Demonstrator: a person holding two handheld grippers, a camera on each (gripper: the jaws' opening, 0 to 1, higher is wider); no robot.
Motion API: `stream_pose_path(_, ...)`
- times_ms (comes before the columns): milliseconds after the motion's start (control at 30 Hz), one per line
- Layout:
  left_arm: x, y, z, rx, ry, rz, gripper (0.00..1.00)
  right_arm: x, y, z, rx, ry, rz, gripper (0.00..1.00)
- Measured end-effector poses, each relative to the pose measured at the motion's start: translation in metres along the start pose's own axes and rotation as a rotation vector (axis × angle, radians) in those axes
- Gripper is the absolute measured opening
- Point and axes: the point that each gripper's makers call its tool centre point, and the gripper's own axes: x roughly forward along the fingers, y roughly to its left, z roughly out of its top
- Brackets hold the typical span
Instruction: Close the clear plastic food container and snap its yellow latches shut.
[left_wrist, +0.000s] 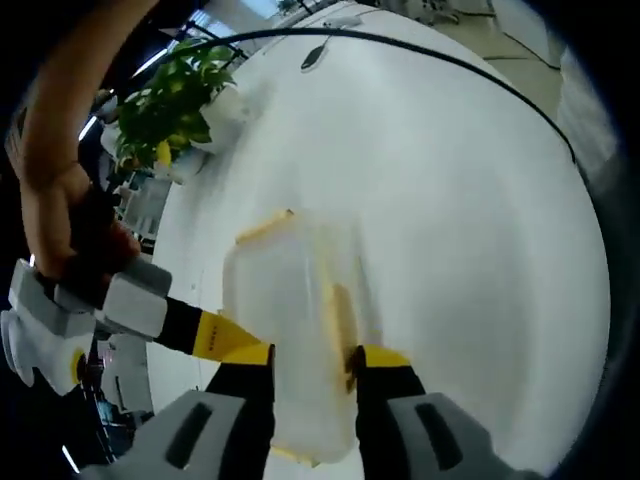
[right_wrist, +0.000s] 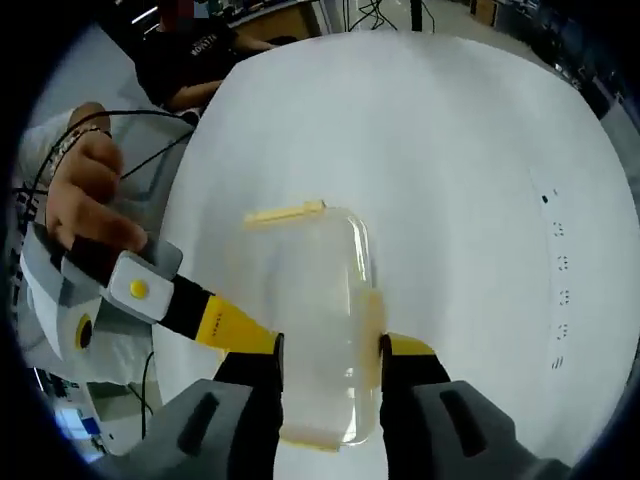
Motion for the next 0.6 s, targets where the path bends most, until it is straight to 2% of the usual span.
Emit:
stream_pose_path(133,0.001,0.0,0.0,-0.018,-0.019,-0.005,0.25,0.003,-0.003,0.003,-0.001,0.021,0.024,0.32)
stream_pose_path(167,0.002,0.001,0.0,-0.015,-0.021,0.0,0.25,0.002,0.002,-0.005,0.012,0.063,0.047,0.31)
stream_pose_path(200,0.0,-0.001,-0.001,-0.016,-0.023,-0.013,0.26,0.005,-0.002,-0.005,0.017,0.028,0.041,0.3)
stream_pose_path(333,0.001,-0.001,0.0,-0.018,-0.03,-0.01,0.26,0.01,0.002,-0.006,0.029,-0.001,0.06,0.32)
stream_pose_path(433,0.001,-0.002,0.001,-0.015,-0.013,-0.006,0.26,0.012,0.004,-0.002,0.026,-0.001,0.044,0.33)
stream_pose_path(600,0.0,-0.002,0.001,-0.016,-0.03,-0.014,0.27,0.01,0.005,0.003,0.012,0.004,-0.005,0.34)
